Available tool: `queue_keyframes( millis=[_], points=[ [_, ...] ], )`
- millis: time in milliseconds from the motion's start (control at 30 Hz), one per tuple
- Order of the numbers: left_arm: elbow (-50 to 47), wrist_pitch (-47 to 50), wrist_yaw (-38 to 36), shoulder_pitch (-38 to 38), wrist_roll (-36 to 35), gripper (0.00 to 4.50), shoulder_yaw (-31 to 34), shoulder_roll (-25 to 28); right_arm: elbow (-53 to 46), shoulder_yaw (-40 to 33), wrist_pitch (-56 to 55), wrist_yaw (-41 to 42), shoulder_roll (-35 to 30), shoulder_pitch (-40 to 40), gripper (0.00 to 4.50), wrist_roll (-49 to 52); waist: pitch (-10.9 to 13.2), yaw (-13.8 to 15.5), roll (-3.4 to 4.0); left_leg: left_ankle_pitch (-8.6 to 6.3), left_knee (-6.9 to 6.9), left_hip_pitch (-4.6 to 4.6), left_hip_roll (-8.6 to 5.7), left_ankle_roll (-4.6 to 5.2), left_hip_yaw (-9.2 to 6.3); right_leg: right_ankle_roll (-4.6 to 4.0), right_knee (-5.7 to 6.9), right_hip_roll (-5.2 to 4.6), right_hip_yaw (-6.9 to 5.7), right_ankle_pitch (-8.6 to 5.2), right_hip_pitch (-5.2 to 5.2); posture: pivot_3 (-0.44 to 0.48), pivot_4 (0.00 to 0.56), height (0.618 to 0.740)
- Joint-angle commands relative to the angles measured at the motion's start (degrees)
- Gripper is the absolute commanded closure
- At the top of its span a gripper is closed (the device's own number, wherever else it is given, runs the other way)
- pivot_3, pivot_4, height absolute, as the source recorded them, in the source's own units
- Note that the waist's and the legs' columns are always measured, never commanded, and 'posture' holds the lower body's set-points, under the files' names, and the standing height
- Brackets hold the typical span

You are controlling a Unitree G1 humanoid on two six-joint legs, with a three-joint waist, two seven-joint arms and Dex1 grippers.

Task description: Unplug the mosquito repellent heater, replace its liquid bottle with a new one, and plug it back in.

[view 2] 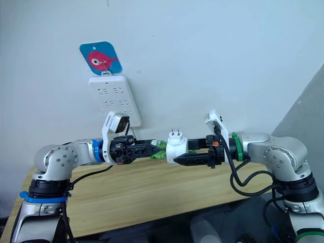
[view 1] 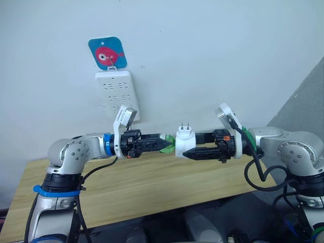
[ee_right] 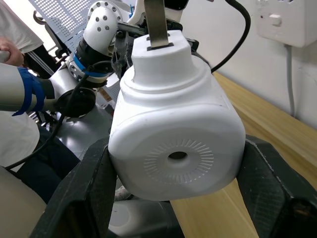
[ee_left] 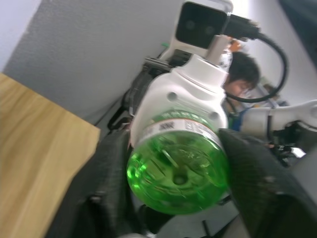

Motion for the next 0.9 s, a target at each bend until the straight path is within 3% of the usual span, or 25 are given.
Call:
queue_keyframes(
  millis=[33,67,133,333,433,900],
  points=[
    [-1.8,-3.7,-1.6,-0.9,2.7,0.24,-1.6,1.0,-1.1,-1.7,-0.2,1.1,-0.1,-1.4,1.45,0.8,0.0,-0.1,0.01,0.0,-0.01,0.0,0.0,0.0,0.0,0.0,0.0,0.0,0.01,0.0,0.0,-0.27,0.043,0.74],
    [-2.1,-4.7,-2.0,-0.8,3.6,0.0,-2.1,1.3,-1.1,-1.7,-0.1,1.2,-0.2,-1.4,1.45,0.8,0.0,-0.2,0.01,0.0,-0.01,0.0,0.01,0.0,0.0,-0.01,0.0,0.0,0.0,0.0,0.0,-0.27,0.043,0.74],
    [-3.1,-8.6,-4.4,-0.6,7.1,0.0,-4.1,3.4,-1.2,-1.6,0.1,1.6,-0.8,-1.3,1.45,0.5,0.0,-0.2,0.01,0.0,-0.02,0.01,0.01,0.0,-0.01,-0.02,0.01,0.0,-0.01,0.01,-0.01,-0.27,0.046,0.74],
    [-3.1,-30.1,-14.0,-1.8,26.3,0.0,-14.2,13.4,-1.4,0.8,-1.0,3.3,-5.0,-1.4,1.45,-4.6,0.0,-0.2,0.01,0.0,-0.03,0.01,0.0,0.0,0.0,-0.02,0.0,0.0,0.0,0.0,-0.01,-0.27,0.048,0.74],
    [-2.3,-39.6,-16.7,-3.2,34.7,0.0,-18.3,15.8,-1.6,2.4,-1.8,4.3,-6.7,-2.0,1.45,-7.8,0.0,-0.1,0.01,0.0,-0.04,0.0,-0.02,0.0,0.02,-0.01,-0.03,0.0,0.01,0.0,-0.02,-0.27,0.048,0.74],
    [-1.0,-41.4,-14.6,-7.1,42.3,0.0,-23.6,7.5,-4.3,10.2,-3.9,5.5,-8.3,-4.0,1.45,-19.4,0.0,-0.7,0.01,0.0,-0.03,-0.01,0.0,0.01,0.02,-0.01,0.0,-0.01,0.01,-0.01,-0.04,-0.291,0.046,0.74]
  ],
)
